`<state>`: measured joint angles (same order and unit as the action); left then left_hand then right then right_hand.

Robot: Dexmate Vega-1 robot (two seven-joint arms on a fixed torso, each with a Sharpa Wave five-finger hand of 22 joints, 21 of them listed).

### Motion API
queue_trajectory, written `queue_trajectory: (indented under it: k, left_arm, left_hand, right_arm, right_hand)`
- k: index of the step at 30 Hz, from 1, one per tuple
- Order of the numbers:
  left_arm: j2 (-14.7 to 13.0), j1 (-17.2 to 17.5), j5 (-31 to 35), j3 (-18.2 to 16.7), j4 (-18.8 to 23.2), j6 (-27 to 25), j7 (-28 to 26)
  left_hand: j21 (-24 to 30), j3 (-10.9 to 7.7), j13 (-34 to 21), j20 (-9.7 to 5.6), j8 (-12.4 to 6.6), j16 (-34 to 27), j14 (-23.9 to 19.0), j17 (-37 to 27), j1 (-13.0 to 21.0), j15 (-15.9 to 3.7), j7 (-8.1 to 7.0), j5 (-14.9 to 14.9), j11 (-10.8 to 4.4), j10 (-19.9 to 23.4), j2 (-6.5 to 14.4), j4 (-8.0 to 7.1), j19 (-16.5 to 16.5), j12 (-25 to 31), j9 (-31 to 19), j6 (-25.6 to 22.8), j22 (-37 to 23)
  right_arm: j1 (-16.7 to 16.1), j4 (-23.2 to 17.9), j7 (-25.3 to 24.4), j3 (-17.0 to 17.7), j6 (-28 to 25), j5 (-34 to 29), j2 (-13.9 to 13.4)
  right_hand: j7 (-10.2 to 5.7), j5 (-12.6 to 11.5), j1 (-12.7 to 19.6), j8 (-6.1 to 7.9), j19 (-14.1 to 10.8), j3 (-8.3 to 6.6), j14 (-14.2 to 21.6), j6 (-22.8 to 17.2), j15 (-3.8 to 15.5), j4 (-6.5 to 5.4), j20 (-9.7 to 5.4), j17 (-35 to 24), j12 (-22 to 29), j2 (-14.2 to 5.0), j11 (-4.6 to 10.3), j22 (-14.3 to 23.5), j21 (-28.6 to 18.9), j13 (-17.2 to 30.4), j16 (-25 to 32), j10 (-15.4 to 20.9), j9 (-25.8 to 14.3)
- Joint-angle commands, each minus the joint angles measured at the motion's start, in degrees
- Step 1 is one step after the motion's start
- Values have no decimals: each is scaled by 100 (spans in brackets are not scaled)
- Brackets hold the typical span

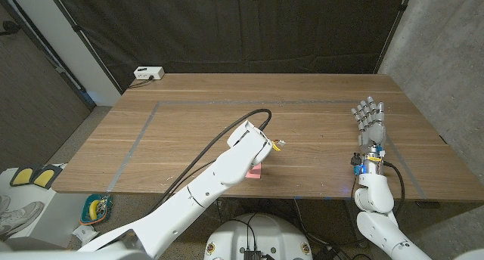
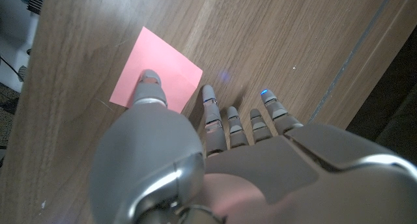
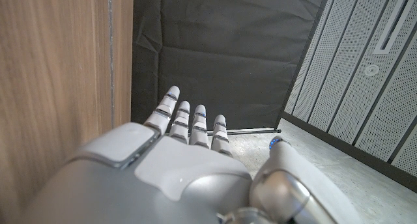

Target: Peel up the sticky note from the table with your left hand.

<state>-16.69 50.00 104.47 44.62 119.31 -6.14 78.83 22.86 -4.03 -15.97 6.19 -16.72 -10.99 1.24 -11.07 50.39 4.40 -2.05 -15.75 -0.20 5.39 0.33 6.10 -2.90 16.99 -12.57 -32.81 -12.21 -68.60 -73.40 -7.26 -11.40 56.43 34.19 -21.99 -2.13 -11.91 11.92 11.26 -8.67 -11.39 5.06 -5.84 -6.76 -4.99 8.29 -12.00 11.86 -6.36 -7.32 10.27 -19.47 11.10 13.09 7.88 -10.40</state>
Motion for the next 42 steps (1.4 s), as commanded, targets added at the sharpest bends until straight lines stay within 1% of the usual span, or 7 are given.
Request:
queue_trajectory:
  k: [1,8,13,24,30,35,42]
  left_arm:
    - [230,146,-540,-417,-59,390,13]
    - [-128,-131,-968,-112,-17,-28,13]
    - [-366,-341,-1380,111,16,-317,13]
    - [-806,-918,-1910,769,40,-1033,13]
    - [-1051,-1242,-2100,1176,102,-1479,13]
    - [-1124,-1326,-2114,1311,141,-1654,13]
    - [-1129,-1334,-2212,1317,124,-1735,13]
  left_hand:
    - [79,30,13,-40,-105,-5,-38,-6,8,-54,-227,-22,-93,150,22,2,-62,81,3,-390,-19]
    - [110,37,29,-68,-25,-11,-91,1,64,-78,-464,-28,-126,194,20,33,-118,95,11,-256,-8]
    - [119,37,35,-85,-31,-10,-101,3,75,-104,-462,-30,-153,201,34,35,-133,95,13,-300,-3]
    - [175,59,83,-115,-275,-24,-241,14,97,-155,2,-21,-202,512,98,30,-231,210,41,-1188,19]
    - [206,59,103,-144,-374,-39,-334,19,128,-208,44,-16,-265,647,120,42,-296,257,48,-1546,25]
    - [224,66,122,-146,-463,-41,-384,18,121,-215,265,-8,-262,732,153,29,-325,279,11,-1790,30]
    - [258,99,157,-191,-52,-18,-386,0,-41,-226,444,47,-213,685,275,-76,-369,250,61,-1073,36]
  right_arm:
    - [16,1,-299,-28,67,-228,-11]
    - [42,26,-308,-91,61,-182,-64]
    - [31,79,-354,-88,195,-181,-36]
    - [-21,105,-583,-98,378,-287,-49]
    - [-11,98,-630,-143,396,-279,-96]
    - [0,80,-660,-173,394,-292,-135]
    - [9,51,-778,-187,400,-396,-161]
  right_hand:
    - [-53,-24,-47,-23,-43,-22,45,-23,-29,-24,17,-18,16,11,15,8,43,28,34,57,-19]
    - [-64,-25,-52,-27,-42,-22,58,-13,-31,-24,22,-17,15,13,10,8,53,28,35,61,-19]
    - [-69,-26,-57,-27,-43,-21,58,-12,-30,-25,24,-17,10,15,6,8,60,28,32,51,-19]
    - [-74,-28,-64,-25,-69,-22,75,-16,-27,-25,39,-16,12,18,20,8,67,29,30,66,-19]
    - [-77,-31,-65,-27,-78,-26,88,-13,-16,-24,38,-14,10,15,27,7,74,29,30,69,-19]
    - [-81,-33,-63,-27,-82,-30,94,-13,1,-22,41,-12,12,12,25,7,80,29,28,80,-19]
    - [-93,-35,-62,-17,-90,-35,131,-36,6,-19,43,-11,8,8,22,7,88,29,37,76,-19]
